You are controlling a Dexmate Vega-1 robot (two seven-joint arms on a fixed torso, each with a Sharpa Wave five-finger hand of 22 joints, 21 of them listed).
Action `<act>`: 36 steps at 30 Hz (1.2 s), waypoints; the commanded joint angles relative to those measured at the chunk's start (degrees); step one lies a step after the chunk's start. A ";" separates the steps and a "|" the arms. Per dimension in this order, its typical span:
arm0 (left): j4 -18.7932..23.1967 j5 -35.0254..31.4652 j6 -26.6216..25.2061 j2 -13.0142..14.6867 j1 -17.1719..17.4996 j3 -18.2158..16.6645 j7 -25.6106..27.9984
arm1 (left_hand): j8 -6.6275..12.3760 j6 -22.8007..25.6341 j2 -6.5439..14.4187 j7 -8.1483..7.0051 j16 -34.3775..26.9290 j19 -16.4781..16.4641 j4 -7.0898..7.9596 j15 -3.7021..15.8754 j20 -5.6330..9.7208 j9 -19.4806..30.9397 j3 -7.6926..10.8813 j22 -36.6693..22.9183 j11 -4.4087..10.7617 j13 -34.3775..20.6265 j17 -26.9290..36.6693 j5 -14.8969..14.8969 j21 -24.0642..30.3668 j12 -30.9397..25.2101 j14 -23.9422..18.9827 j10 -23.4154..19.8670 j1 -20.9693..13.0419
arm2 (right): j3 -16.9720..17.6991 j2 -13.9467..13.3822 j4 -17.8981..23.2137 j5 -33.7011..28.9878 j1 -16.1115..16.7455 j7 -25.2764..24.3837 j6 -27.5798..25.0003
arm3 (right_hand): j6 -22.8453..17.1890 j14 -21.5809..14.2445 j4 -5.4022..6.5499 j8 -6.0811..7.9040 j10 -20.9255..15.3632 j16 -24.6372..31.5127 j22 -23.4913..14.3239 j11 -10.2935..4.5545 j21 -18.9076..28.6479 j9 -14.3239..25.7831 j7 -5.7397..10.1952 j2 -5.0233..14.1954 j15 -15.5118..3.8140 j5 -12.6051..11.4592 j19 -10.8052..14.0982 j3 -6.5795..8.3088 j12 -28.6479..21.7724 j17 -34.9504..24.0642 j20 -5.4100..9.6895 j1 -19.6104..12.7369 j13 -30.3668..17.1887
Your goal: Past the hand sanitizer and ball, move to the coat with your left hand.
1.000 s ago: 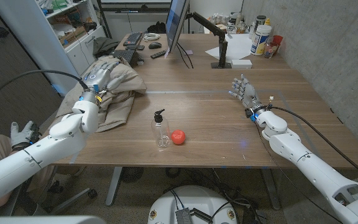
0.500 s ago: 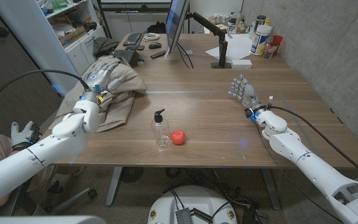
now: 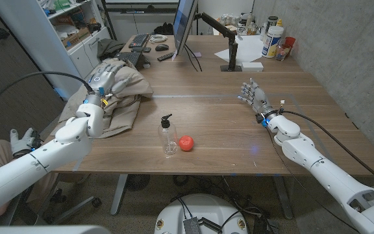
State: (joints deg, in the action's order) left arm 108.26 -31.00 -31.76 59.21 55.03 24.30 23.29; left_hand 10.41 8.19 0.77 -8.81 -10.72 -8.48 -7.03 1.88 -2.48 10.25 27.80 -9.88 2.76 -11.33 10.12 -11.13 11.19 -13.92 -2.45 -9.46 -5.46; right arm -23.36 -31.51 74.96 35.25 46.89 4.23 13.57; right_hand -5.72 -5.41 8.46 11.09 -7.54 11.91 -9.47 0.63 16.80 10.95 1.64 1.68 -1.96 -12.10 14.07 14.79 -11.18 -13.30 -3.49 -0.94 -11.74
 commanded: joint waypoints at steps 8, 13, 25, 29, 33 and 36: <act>-2.70 -0.09 1.47 -0.53 -1.71 0.61 -0.22 | 0.62 0.56 0.23 0.09 0.08 0.16 -0.13 3.07 -0.15 0.21 0.48 -0.05 0.13 -0.19 0.12 -0.43 -0.06 0.31 0.03 -0.14 -0.35 | -0.01 -0.48 -1.67 0.57 0.08 4.77 3.51 | 0.61 0.37 -0.13 -0.04 0.73 -0.14 -0.29 -0.83 -0.43 0.08 0.49 0.30 -0.87 -0.28 0.28 -0.45 0.09 -0.04 -0.45 -0.16 -0.01; -2.94 -0.29 1.21 -0.46 -1.76 0.75 -0.12 | 0.27 -0.32 0.24 0.21 0.23 0.40 -0.19 2.93 -0.18 0.20 0.51 -0.06 0.10 -0.20 0.12 -0.40 -0.17 0.50 0.41 0.21 -0.41 | 0.06 -0.51 -1.56 0.60 0.27 4.76 3.70 | 0.67 0.33 -0.21 -0.03 0.77 -0.11 -0.29 -0.87 -0.58 0.07 0.56 0.23 -1.03 -0.29 0.34 -0.51 0.06 0.02 -0.45 -0.25 0.00; -4.13 2.92 2.70 0.00 -0.03 -1.68 2.24 | 0.33 -0.26 0.19 0.38 0.25 0.67 -0.24 2.77 -0.24 0.21 0.49 -0.06 0.00 -0.21 0.12 -0.33 -0.28 0.63 0.56 0.39 -0.39 | 1.08 -1.14 1.55 2.09 2.88 4.72 4.35 | 0.74 0.11 -0.39 0.02 0.70 -0.01 -0.29 -1.06 -0.88 0.07 0.60 0.15 -1.17 -0.32 0.71 -0.60 -0.06 0.18 -0.47 -0.47 0.01; -4.65 4.79 3.25 0.00 0.84 -3.02 3.06 | 0.34 -0.26 0.18 0.41 0.25 0.71 -0.23 2.69 -0.33 0.21 0.47 -0.06 -0.13 -0.22 0.13 -0.30 -0.29 0.66 0.61 0.41 -0.36 | 1.66 -1.26 3.23 2.71 4.35 4.33 5.12 | 0.73 -0.02 -0.42 0.05 0.64 0.05 -0.29 -0.97 -0.97 0.07 0.60 0.13 -1.14 -0.32 0.78 -0.63 -0.10 0.21 -0.51 -0.51 0.01; -4.78 5.27 3.10 0.20 1.06 -3.30 3.33 | 0.39 -0.16 0.17 0.50 0.24 0.72 -0.23 2.65 -0.34 0.21 0.46 -0.07 -0.10 -0.22 0.13 -0.27 -0.28 0.73 0.62 0.55 -0.33 | 2.08 -1.38 3.66 3.01 4.76 4.21 5.47 | 0.59 -0.09 -0.46 0.12 0.58 0.08 -0.29 -0.88 -1.06 0.07 0.59 0.11 -1.12 -0.32 0.85 -0.66 -0.14 0.25 -0.54 -0.55 0.01; -4.95 5.54 3.35 0.67 1.14 -3.46 3.37 | 0.39 -0.17 0.16 0.48 0.23 0.73 -0.22 2.63 -0.35 0.21 0.44 -0.07 -0.06 -0.22 0.14 -0.24 -0.28 0.71 0.62 0.49 -0.30 | 2.86 -1.23 3.61 3.77 4.91 4.04 6.00 | 0.53 -0.09 -0.50 0.16 0.51 0.08 -0.29 -0.75 -1.14 0.07 0.60 0.10 -1.12 -0.33 0.87 -0.67 -0.18 0.28 -0.56 -0.59 0.01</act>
State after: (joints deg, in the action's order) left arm 104.46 -27.38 -29.14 59.10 55.31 22.13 25.68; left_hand 10.82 8.08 0.77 -8.28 -10.72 -7.73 -7.28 1.87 -2.76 10.24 28.05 -9.89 2.45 -11.32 10.13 -11.13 11.19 -13.47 -2.46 -9.16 -5.46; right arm -22.00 -32.62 76.97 37.08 50.21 8.66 17.77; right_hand -5.11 -5.22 7.91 11.09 -6.62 11.91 -9.47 -0.30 15.84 10.95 2.25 1.68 -2.16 -12.10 14.59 14.24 -11.19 -13.04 -4.01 -0.94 -11.75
